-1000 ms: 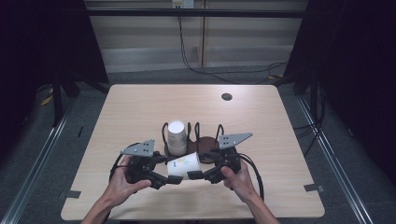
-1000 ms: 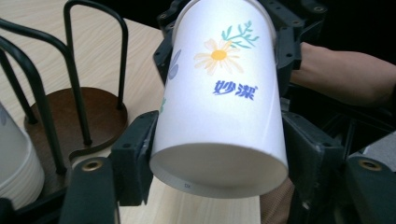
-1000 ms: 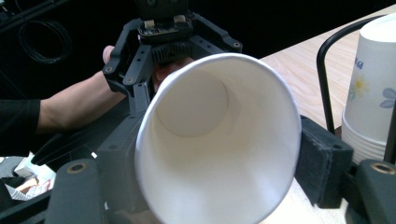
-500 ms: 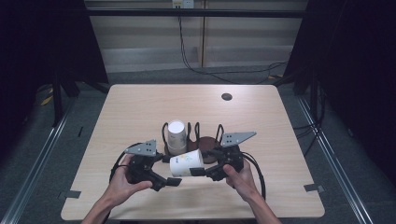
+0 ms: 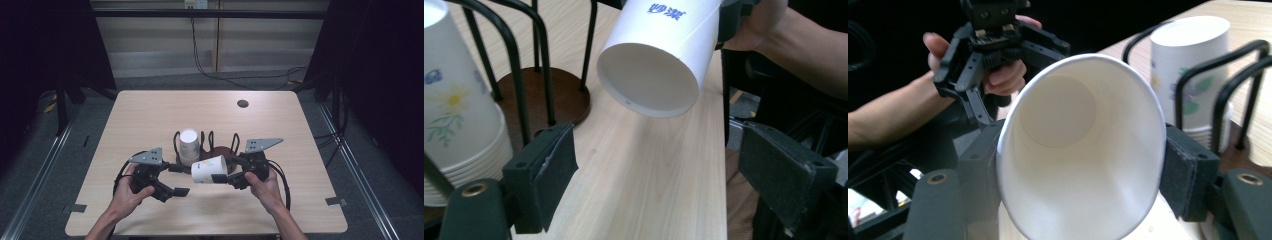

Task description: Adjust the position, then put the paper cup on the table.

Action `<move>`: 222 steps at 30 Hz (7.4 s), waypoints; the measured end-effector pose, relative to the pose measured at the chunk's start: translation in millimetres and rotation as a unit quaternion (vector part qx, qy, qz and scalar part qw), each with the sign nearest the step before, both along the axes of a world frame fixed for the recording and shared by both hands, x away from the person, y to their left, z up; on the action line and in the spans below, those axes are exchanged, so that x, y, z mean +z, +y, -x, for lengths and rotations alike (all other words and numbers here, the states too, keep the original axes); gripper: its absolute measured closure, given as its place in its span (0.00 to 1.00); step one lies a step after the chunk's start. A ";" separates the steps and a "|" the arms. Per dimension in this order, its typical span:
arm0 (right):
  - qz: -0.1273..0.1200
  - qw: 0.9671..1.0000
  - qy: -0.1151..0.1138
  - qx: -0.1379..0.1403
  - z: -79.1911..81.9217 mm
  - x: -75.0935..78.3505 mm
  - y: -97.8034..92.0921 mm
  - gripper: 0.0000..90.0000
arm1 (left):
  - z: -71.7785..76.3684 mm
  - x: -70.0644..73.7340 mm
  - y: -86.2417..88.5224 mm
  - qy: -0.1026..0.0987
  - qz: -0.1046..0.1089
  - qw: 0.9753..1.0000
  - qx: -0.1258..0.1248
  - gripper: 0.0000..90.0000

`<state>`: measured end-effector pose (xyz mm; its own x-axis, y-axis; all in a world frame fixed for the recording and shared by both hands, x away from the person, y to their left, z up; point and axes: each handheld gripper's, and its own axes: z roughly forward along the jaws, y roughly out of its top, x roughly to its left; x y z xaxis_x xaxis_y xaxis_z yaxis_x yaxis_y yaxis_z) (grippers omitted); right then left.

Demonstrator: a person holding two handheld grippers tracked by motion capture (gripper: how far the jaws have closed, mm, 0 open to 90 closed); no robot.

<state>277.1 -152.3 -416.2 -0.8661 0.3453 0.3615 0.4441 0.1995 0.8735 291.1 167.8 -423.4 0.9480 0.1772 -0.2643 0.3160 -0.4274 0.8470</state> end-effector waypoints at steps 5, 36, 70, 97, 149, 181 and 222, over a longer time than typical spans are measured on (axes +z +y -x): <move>0.024 1.000 0.003 -0.007 -1.7 -1.0 -1.4 0.33 | -2.1 -0.7 5.3 -0.008 -0.013 1.000 0.003 0.18; 0.104 0.993 0.033 -0.037 -0.6 1.6 -40.8 0.32 | -14.6 -2.0 20.7 -0.031 -0.036 0.997 0.058 0.18; 0.192 0.975 0.053 -0.098 -22.5 24.5 -92.1 0.32 | -9.9 -0.5 21.5 -0.037 -0.039 0.997 0.051 0.18; 0.272 0.947 0.070 -0.154 -57.0 30.8 -104.7 0.31 | -9.1 -3.8 20.1 -0.037 -0.053 0.997 0.046 0.18; 0.459 0.865 0.113 -0.168 -131.2 -5.5 -70.1 0.26 | -3.6 -9.5 27.4 -0.041 -0.079 0.995 0.045 0.18; 0.351 0.905 0.103 -0.219 -132.2 -6.5 -68.8 0.16 | -5.7 -12.0 29.4 -0.042 -0.083 0.994 0.050 0.18; 0.169 0.937 -0.012 -0.306 -44.6 10.3 -87.8 0.16 | 0.8 -18.7 40.3 -0.020 -0.056 0.995 0.082 0.18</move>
<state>321.7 -240.0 -406.0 -0.4750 0.8710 0.1255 0.5464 0.1801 0.8179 290.3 208.1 -442.0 0.9133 0.3560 -0.1977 0.3567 -0.4652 0.8102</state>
